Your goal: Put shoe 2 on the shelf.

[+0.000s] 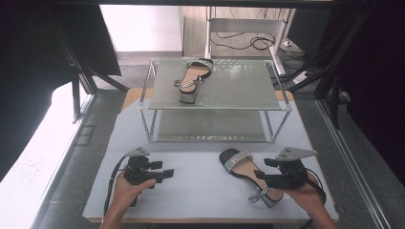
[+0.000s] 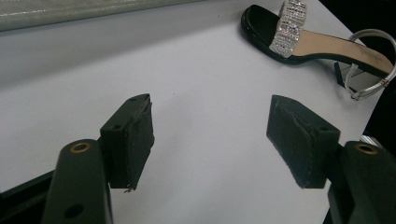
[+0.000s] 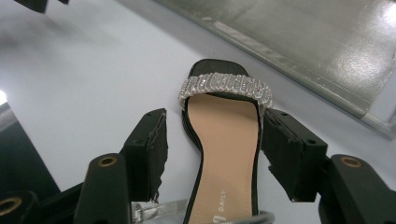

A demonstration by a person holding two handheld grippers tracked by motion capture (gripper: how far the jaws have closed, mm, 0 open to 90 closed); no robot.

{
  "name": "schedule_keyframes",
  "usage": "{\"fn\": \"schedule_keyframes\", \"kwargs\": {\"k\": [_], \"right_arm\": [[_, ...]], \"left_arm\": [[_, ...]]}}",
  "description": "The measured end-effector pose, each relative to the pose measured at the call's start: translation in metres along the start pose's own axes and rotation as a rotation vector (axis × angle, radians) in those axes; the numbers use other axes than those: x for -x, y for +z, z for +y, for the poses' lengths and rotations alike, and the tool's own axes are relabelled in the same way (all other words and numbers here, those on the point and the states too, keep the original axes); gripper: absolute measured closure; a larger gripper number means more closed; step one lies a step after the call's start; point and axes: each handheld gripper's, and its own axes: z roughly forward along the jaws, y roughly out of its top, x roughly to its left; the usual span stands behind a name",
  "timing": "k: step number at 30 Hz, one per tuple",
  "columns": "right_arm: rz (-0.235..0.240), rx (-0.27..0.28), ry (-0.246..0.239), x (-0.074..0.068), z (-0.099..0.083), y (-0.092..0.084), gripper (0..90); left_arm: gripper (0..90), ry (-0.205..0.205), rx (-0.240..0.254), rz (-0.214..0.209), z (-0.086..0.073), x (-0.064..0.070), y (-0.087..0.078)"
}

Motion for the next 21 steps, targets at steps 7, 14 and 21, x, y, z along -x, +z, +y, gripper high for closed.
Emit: {"fn": "schedule_keyframes", "kwargs": {"k": [7, 14, 21], "right_arm": [[0.014, -0.124, -0.041, -0.002, 0.009, 0.029, 38.1], [-0.018, -0.238, -0.079, -0.006, 0.012, 0.053, 34.1], [-0.056, -0.322, -0.081, -0.004, 0.008, 0.065, 31.8]], "left_arm": [[32.0, 0.013, -0.015, 0.003, -0.001, 0.003, 0.001], [32.0, 0.014, -0.011, 0.005, -0.002, 0.002, 0.000], [31.9, 0.015, -0.003, 0.003, -0.002, 0.003, -0.003]]}}
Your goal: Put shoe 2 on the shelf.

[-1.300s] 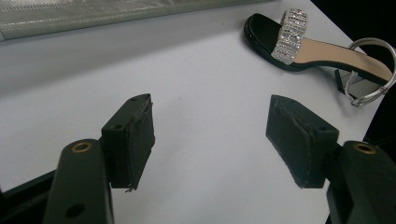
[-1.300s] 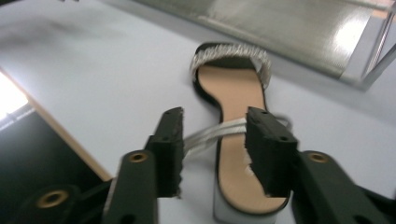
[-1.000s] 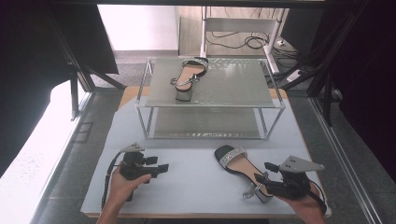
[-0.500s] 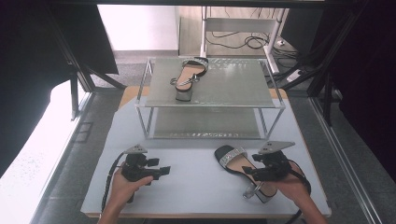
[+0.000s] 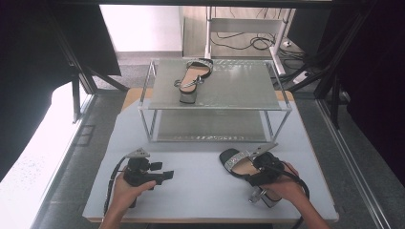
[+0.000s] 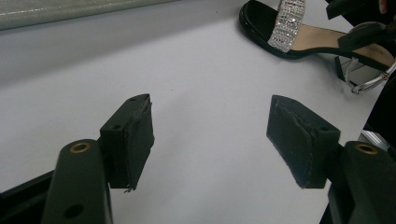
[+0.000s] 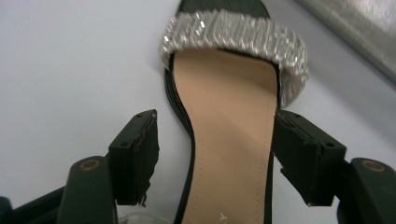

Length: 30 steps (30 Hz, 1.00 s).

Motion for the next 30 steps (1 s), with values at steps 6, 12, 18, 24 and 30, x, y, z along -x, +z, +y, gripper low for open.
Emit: {"fn": "schedule_keyframes", "kwargs": {"k": [6, 12, 18, 24, 30], "right_arm": [[-0.034, -0.085, 0.010, -0.003, -0.004, 0.009, 30.1], [-0.080, -0.149, 0.019, -0.005, 0.002, 0.013, 28.1], [-0.064, -0.250, 0.045, 0.004, -0.008, 0.028, 29.1], [0.016, -0.232, 0.109, 0.010, -0.012, 0.028, 40.2], [0.048, -0.214, 0.141, 0.017, -0.014, 0.026, 41.3]], "left_arm": [[32.0, 0.001, -0.002, -0.003, 0.000, 0.001, 0.000], [31.8, 0.004, -0.010, -0.002, -0.001, 0.001, 0.001], [31.8, 0.004, -0.011, -0.001, -0.001, 0.002, 0.002], [31.8, -0.007, 0.001, -0.045, -0.001, 0.004, 0.001], [31.8, -0.003, -0.001, -0.037, -0.001, 0.003, 0.001]]}}
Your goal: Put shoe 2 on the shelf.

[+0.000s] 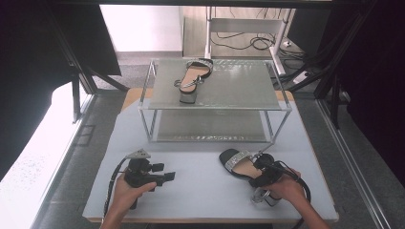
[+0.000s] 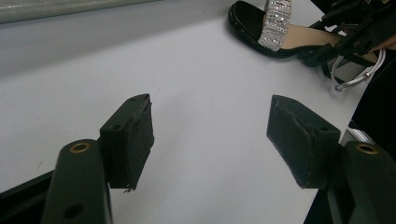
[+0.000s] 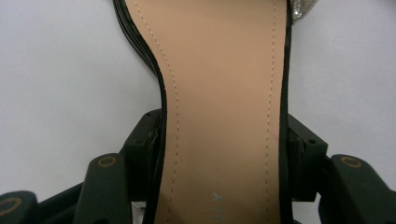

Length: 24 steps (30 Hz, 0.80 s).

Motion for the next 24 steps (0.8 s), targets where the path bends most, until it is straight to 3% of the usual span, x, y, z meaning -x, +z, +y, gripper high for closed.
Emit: {"fn": "schedule_keyframes", "kwargs": {"k": [1, 2, 3, 5, 6, 8, 14, 22, 24], "right_arm": [[0.000, 0.000, 0.000, 0.000, 0.000, 0.000, 41.3], [0.033, 0.019, 0.021, 0.005, -0.002, -0.001, 41.5], [0.033, 0.019, 0.021, 0.005, -0.002, -0.001, 41.5], [0.076, 0.038, 0.049, 0.009, -0.003, -0.003, 41.5], [0.114, 0.064, 0.063, 0.013, -0.005, -0.006, 41.7], [0.130, 0.074, 0.070, 0.014, -0.005, -0.009, 41.7], [0.255, 0.183, 0.110, 0.018, -0.013, -0.027, 41.8], [0.311, 0.255, 0.106, 0.016, -0.020, -0.046, 41.7], [0.327, 0.296, 0.102, 0.013, -0.021, -0.057, 41.7]], "left_arm": [[31.8, 0.000, 0.001, 0.001, 0.000, 0.000, 0.000], [31.9, -0.002, 0.001, 0.004, 0.000, 0.000, 0.000], [31.9, -0.002, 0.001, 0.004, 0.000, 0.000, 0.000], [31.9, -0.002, 0.001, 0.005, 0.000, 0.000, 0.000], [31.9, -0.001, -0.001, 0.006, 0.000, 0.000, 0.000], [31.9, -0.001, -0.001, 0.005, 0.000, 0.000, 0.001], [31.9, -0.008, 0.003, -0.019, 0.000, 0.001, 0.001], [31.9, -0.009, 0.005, -0.015, 0.000, 0.001, 0.000], [31.9, -0.009, 0.005, -0.015, 0.000, 0.001, 0.000]]}}
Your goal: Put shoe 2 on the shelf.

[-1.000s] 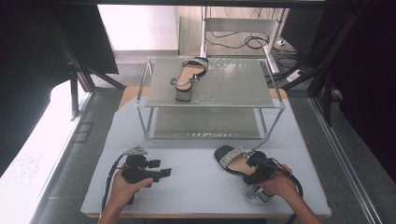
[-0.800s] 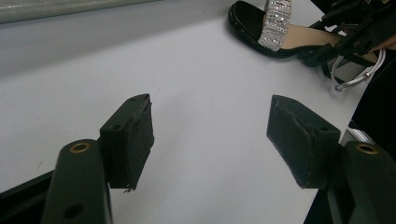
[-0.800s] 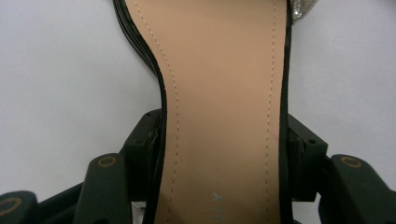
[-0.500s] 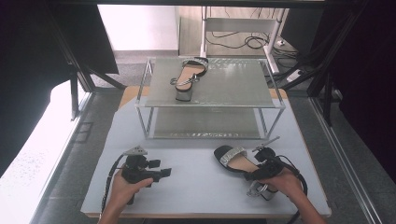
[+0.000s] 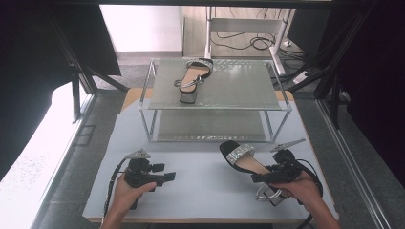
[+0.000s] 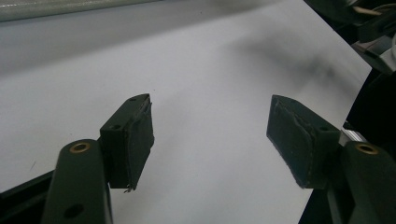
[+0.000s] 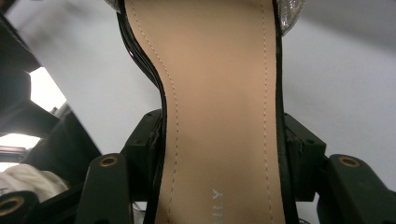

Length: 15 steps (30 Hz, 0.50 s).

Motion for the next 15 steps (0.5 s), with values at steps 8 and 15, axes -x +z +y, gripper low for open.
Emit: {"fn": "schedule_keyframes", "kwargs": {"k": [8, 15], "right_arm": [[0.027, 0.051, -0.038, -0.015, 0.004, -0.018, 41.8], [0.065, 0.114, -0.052, -0.024, 0.016, -0.036, 41.8]], "left_arm": [[31.9, 0.002, 0.000, 0.002, 0.000, 0.000, 0.000], [31.9, 0.005, -0.003, 0.002, 0.000, 0.001, 0.000]]}}
